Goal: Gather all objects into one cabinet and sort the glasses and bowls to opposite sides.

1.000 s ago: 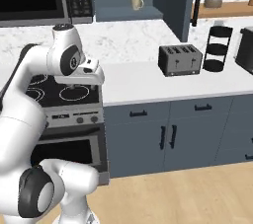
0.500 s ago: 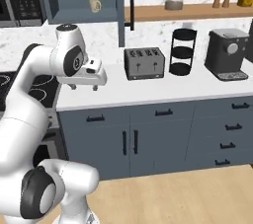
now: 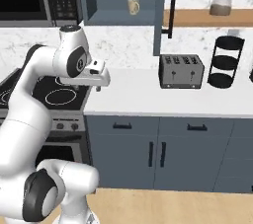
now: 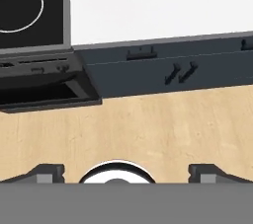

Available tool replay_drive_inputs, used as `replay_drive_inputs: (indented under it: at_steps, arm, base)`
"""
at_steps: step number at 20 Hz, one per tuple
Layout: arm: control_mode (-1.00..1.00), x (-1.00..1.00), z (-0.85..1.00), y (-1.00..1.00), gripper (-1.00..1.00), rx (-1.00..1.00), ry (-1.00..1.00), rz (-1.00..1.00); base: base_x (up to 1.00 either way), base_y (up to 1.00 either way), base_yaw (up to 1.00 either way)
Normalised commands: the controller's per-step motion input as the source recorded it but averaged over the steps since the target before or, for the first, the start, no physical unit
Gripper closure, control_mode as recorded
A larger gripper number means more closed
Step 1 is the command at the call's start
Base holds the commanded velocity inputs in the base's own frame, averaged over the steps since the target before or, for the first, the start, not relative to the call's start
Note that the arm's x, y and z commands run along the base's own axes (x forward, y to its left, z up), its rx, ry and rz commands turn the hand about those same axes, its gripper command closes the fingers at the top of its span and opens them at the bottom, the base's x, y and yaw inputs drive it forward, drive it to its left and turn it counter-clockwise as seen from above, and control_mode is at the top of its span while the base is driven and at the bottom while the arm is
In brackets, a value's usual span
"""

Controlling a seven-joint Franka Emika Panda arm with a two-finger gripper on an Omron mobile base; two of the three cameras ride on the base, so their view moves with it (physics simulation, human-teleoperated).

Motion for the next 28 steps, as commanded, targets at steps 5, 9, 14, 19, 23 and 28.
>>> replay_drive_inputs:
  at_steps: [5,9,14,19,23,28]
  arm:
    - [1.0,0.0,0.0,0.0,-1.0,0.0,0.0,0.0]
    - [1.0,0.0,0.0,0.0,-1.0,0.0,0.0,0.0]
    - [1.0,0.0,0.0,0.0,-1.0,0.0,0.0,0.0]
    - [1.0,0.0,0.0,0.0,-1.0,0.0,0.0,0.0]
    - [1.0,0.0,0.0,0.0,-1.0,0.0,0.0,0.0]
    - [1.0,0.0,0.0,0.0,-1.0,0.0,0.0,0.0]
  base:
    - [0.46,0.29,0.37]
    - [0.68,0.0,0.25]
    - [0.89,-0.04,0.11]
    - [0.64,-0.27,0.0]
    - [0.19,-0.41,0.0]
    - [0.0,-0.62,0.0]
